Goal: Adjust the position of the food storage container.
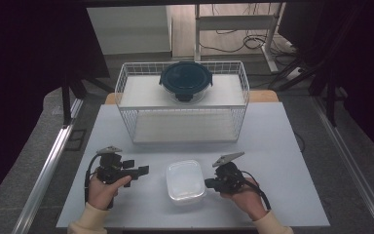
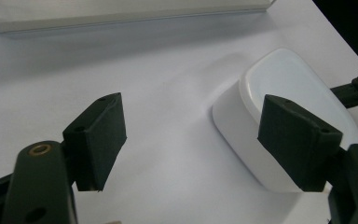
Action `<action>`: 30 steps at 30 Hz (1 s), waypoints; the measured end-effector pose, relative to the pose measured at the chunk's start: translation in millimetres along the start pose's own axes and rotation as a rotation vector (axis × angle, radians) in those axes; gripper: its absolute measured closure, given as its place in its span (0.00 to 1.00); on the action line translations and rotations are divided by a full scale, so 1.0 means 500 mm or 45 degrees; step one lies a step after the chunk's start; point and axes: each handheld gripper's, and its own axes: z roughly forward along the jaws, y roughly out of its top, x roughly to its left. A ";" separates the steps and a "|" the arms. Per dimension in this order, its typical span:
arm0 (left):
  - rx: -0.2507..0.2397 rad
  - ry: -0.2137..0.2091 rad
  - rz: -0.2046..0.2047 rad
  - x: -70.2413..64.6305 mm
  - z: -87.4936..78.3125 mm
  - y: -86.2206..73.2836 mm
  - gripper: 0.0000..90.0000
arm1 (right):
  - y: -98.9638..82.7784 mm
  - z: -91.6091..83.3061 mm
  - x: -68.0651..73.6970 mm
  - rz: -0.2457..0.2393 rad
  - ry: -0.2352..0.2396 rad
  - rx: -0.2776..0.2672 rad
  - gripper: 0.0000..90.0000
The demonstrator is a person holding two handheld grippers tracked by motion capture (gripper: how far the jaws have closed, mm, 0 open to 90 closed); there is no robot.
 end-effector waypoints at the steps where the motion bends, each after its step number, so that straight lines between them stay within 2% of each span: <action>1: 0.002 -0.001 -0.002 0.000 0.001 0.000 0.25 | 0.000 0.000 0.004 -0.006 0.001 0.002 1.00; 11: 0.021 -0.018 -0.002 -0.003 0.008 -0.001 0.25 | -0.004 0.006 0.025 -0.021 0.044 0.011 1.00; 23: 0.029 -0.031 -0.002 -0.001 0.005 -0.004 0.28 | -0.010 -0.045 -0.005 0.060 -0.007 -0.123 0.98; 24: 0.028 -0.032 -0.007 0.001 0.005 -0.004 0.28 | -0.011 -0.046 -0.007 0.071 0.006 -0.135 0.94; 25: 0.033 -0.030 -0.009 0.003 0.006 -0.005 0.28 | -0.011 -0.049 -0.010 0.107 0.038 -0.156 0.85; 26: 0.035 -0.025 -0.007 0.004 0.006 -0.006 0.28 | -0.011 -0.050 -0.013 0.135 0.064 -0.183 0.72; 27: 0.034 -0.028 -0.008 0.003 0.005 -0.006 0.28 | -0.010 -0.050 -0.013 0.146 0.055 -0.193 0.64; 28: 0.034 -0.032 -0.008 0.003 0.005 -0.006 0.28 | -0.009 -0.049 -0.012 0.154 0.021 -0.209 0.52; 30: 0.024 -0.044 -0.013 -0.001 0.003 -0.006 0.28 | -0.008 -0.049 -0.012 0.171 -0.002 -0.233 0.46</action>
